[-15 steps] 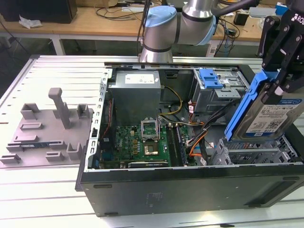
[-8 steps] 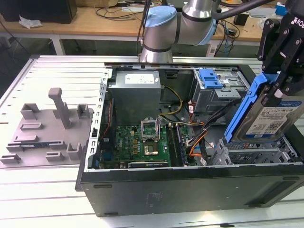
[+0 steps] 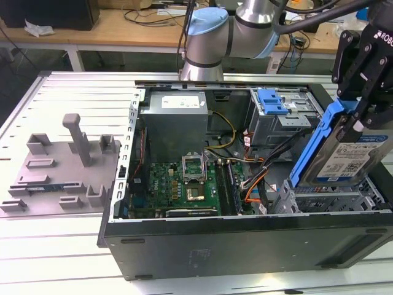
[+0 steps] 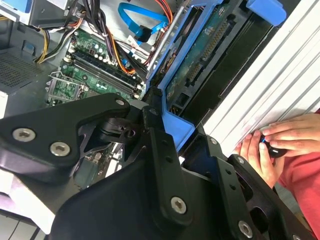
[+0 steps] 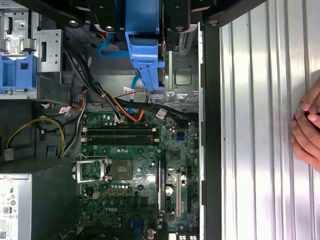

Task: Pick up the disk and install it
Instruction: 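Insert the disk into the insertion slot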

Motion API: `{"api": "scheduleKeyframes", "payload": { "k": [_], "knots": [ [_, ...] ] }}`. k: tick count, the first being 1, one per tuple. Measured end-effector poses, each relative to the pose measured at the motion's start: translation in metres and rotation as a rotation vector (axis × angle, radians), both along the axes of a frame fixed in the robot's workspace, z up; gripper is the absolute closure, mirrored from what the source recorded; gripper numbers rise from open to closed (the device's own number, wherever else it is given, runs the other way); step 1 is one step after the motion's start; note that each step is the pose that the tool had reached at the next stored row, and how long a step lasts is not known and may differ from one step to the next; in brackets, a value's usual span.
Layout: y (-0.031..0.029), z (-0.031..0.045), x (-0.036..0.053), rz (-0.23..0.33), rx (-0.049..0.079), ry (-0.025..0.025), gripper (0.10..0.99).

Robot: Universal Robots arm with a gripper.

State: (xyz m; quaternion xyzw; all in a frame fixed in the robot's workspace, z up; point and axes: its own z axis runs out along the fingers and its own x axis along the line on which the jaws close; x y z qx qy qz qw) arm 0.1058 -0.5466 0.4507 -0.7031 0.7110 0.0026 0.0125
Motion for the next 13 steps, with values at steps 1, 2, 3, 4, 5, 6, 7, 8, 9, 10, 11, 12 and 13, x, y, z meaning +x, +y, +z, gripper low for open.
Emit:
{"api": "scheduleKeyframes", "payload": {
  "k": [1, 2, 3, 4, 5, 6, 7, 8, 9, 10, 11, 12, 13],
  "knots": [
    [-0.0001, -0.0005, 0.0001, 0.000, 0.000, 0.0000, 0.718],
    [-0.0001, -0.0011, 0.0001, 0.000, 0.000, 0.0000, 0.718],
    [-0.0002, -0.0020, 0.0001, 0.000, 0.000, 0.0000, 0.718],
    [-0.0002, -0.0028, 0.0002, 0.000, 0.000, 0.0000, 0.718],
    [-0.0003, -0.0038, 0.0002, 0.000, 0.000, 0.0000, 0.718],
    [-0.0003, -0.0048, 0.0002, 0.000, 0.000, 0.0000, 0.718],
    [-0.0004, -0.0066, 0.0002, 0.000, 0.000, 0.0000, 0.718],
    [-0.0005, -0.0081, 0.0002, 0.000, 0.000, 0.0000, 0.718],
    [-0.0005, -0.0094, 0.0002, 0.000, 0.000, 0.0000, 0.718],
    [-0.0006, -0.0110, 0.0002, 0.000, 0.000, 0.0000, 0.718],
    [-0.0007, -0.0122, 0.0002, 0.000, 0.000, 0.0000, 0.718],
    [-0.0007, -0.0133, 0.0002, 0.000, 0.000, 0.0000, 0.718],
    [-0.0008, -0.0145, 0.0002, 0.000, 0.000, 0.0001, 0.718]
  ]
}}
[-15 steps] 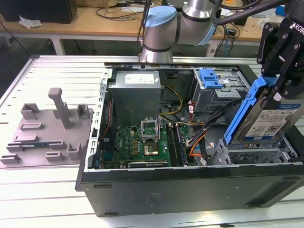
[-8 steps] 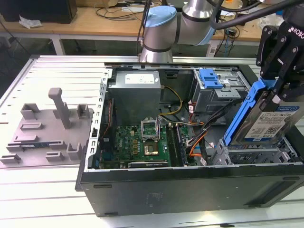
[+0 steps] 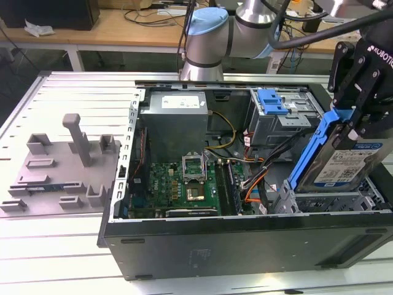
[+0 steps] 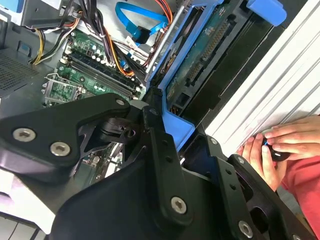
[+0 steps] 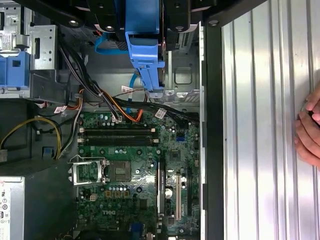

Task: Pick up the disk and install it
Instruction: 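Insert the disk into the insertion slot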

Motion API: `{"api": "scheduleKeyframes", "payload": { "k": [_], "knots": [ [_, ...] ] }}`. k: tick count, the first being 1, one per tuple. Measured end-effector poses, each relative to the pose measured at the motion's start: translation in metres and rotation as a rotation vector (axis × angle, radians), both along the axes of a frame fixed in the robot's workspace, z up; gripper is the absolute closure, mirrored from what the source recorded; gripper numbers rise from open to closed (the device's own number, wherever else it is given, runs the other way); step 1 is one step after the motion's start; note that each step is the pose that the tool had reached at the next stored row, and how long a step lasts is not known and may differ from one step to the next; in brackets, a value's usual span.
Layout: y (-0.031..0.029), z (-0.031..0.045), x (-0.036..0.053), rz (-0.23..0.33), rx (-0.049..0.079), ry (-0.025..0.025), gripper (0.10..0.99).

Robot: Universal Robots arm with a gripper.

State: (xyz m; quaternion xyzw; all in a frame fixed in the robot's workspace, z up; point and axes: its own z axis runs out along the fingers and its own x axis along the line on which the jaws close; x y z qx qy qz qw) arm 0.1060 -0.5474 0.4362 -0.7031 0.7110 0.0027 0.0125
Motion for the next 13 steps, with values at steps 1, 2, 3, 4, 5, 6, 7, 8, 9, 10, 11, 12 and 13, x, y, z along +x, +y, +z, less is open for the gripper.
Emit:
{"api": "scheduleKeyframes", "payload": {
  "k": [1, 2, 3, 4, 5, 6, 7, 8, 9, 10, 11, 12, 13],
  "knots": [
    [-0.0002, -0.0023, 0.0000, 0.000, 0.000, 0.0000, 0.718],
    [-0.0004, -0.0041, 0.0000, 0.000, 0.000, 0.0000, 0.718],
    [-0.0007, -0.0068, 0.0000, 0.000, 0.000, 0.0000, 0.718],
    [-0.0011, -0.0089, 0.0000, 0.000, 0.000, 0.0000, 0.718],
    [-0.0014, -0.0107, 0.0000, 0.000, 0.000, 0.0000, 0.718],
    [-0.0016, -0.0121, 0.0000, 0.000, 0.000, 0.0000, 0.718],
    [-0.0019, -0.0134, 0.0000, 0.000, 0.000, 0.0000, 0.718],
    [-0.0022, -0.0149, 0.0000, 0.000, 0.000, 0.0000, 0.718],
    [-0.0027, -0.0168, 0.0000, 0.000, 0.000, -0.0001, 0.718],
    [-0.0031, -0.0183, 0.0000, 0.000, 0.000, 0.0000, 0.718],
    [-0.0035, -0.0200, 0.0000, 0.000, 0.000, 0.0000, 0.718],
    [-0.0039, -0.0218, 0.0000, 0.000, 0.000, 0.0000, 0.718],
    [-0.0048, -0.0258, 0.0000, 0.000, 0.000, 0.0000, 0.718]
  ]
}}
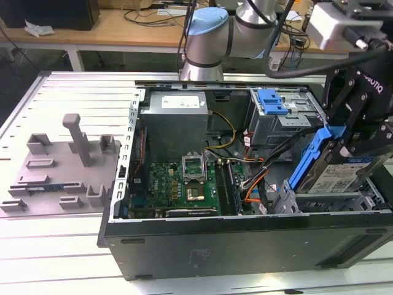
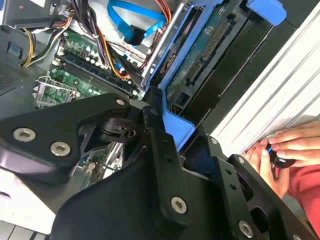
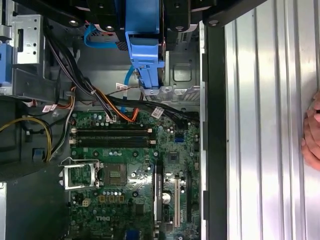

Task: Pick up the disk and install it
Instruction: 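Insert the disk into the insertion slot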

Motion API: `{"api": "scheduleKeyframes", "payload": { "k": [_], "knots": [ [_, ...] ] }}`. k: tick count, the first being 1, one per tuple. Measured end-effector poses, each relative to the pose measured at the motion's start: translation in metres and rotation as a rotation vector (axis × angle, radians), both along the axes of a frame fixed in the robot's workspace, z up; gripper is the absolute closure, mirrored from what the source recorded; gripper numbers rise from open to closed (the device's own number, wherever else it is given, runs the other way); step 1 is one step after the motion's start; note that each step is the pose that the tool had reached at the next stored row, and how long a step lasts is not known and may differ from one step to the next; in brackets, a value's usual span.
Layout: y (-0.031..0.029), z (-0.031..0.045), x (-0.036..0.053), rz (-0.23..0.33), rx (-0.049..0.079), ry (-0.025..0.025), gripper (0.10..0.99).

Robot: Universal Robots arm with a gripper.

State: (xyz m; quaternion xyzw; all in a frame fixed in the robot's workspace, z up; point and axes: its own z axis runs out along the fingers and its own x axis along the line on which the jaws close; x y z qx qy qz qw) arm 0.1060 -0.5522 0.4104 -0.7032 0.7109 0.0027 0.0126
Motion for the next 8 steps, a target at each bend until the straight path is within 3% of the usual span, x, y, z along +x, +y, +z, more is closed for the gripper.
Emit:
{"api": "scheduleKeyframes", "payload": {
  "k": [4, 5, 7, 8],
  "knots": [
    [-0.0026, -0.0108, 0.0000, 0.000, 0.000, 0.0000, 0.710],
    [-0.0032, -0.0146, 0.0000, 0.001, 0.000, 0.0000, 0.588],
    [-0.0033, -0.0155, 0.0000, 0.001, 0.000, 0.0000, 0.588],
    [-0.0033, -0.0155, 0.0000, 0.001, 0.000, 0.0000, 0.522]
  ]
}}
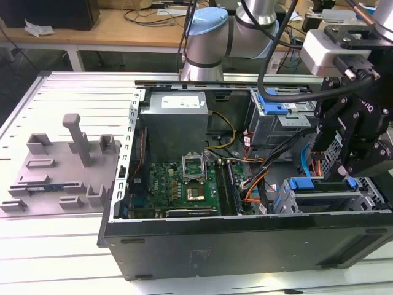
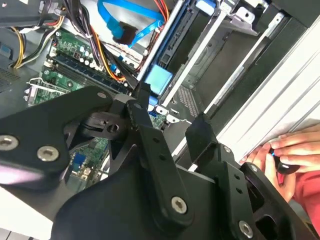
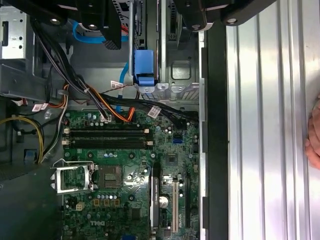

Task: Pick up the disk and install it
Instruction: 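Insert the disk into the insertion slot, then insert the first disk wire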

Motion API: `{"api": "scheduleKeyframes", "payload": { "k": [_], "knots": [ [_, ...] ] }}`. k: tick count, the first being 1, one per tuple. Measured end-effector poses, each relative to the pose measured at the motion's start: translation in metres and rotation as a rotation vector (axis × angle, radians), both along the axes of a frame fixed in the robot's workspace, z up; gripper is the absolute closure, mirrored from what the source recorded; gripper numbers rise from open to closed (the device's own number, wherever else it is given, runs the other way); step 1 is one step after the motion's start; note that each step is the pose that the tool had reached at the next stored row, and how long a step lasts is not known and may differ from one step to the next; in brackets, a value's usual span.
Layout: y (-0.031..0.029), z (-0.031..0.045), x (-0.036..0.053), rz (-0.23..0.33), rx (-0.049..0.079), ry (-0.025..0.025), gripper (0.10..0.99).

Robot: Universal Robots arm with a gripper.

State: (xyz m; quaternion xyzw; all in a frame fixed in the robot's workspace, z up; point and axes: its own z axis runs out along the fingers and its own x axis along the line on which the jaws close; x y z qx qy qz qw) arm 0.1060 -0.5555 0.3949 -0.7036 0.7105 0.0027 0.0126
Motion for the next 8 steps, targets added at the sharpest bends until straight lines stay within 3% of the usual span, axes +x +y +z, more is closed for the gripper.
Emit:
{"api": "scheduleKeyframes", "payload": {
  "k": [8],
  "knots": [
    [0.0000, -0.0002, 0.0000, 0.000, 0.000, 0.0000, 0.522]
  ]
}}
